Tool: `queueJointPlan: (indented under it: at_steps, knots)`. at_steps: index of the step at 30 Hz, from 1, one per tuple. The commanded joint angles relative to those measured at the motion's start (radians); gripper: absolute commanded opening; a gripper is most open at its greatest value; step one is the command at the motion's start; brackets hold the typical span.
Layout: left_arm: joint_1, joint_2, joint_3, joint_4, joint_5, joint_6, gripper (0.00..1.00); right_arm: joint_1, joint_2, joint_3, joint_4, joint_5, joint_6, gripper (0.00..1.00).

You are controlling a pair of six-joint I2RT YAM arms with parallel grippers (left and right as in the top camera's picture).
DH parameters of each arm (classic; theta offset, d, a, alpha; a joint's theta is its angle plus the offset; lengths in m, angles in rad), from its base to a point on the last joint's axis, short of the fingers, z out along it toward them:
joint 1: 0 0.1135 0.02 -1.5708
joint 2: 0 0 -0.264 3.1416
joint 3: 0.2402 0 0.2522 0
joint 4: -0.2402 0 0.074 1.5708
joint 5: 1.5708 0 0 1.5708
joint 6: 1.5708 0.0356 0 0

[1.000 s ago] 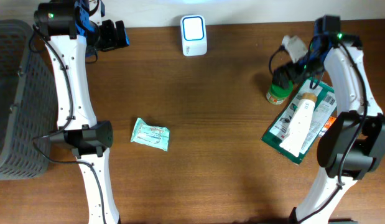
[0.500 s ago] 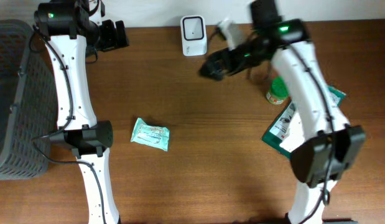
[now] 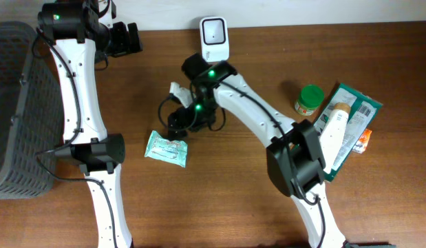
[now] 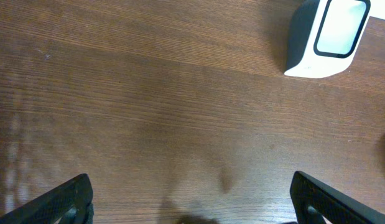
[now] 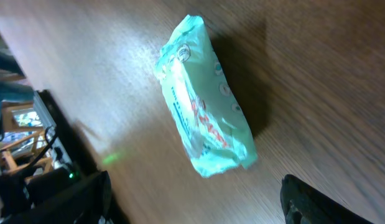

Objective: Scan the item barcode
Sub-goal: 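Reach the right gripper to the mint tissue pack and grasp it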

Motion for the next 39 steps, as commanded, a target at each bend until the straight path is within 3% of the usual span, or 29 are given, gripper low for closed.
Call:
queueJointPlan:
  at_steps: [1,18,21,25,26,27,33,39]
  knots:
    - [0.003,-0.008,0.014,-0.001,-0.007,0.01,0.99,0.026,0.045,-0.006,0.023,0.076,0.084,0.84]
    - [0.003,-0.008,0.014,-0.001,-0.007,0.01,0.99,0.058,0.178,-0.024,0.08,0.018,0.173,0.65]
    - [0.003,-0.008,0.014,-0.001,-0.007,0.009,0.99,0.067,0.178,-0.026,0.083,0.021,0.173,0.52]
    - [0.003,-0.008,0.014,-0.001,-0.007,0.009,0.99,0.068,0.178,-0.026,0.083,0.022,0.173,0.2]
    - [0.003,-0.008,0.014,-0.001,-0.007,0.01,0.99,0.068,0.178,-0.026,0.082,0.022,0.173,0.08]
    - [0.003,-0.008,0.014,-0.001,-0.007,0.01,0.99,0.068,0.178,-0.026,0.082,0.021,0.173,0.04]
    - [0.003,-0.008,0.014,-0.001,-0.007,0.01,0.99,0.05,0.163,-0.025,0.056,0.085,0.142,0.04]
    - [0.003,-0.008,0.014,-0.001,-0.007,0.01,0.99,-0.041,-0.034,-0.024,-0.099,0.368,0.134,0.04]
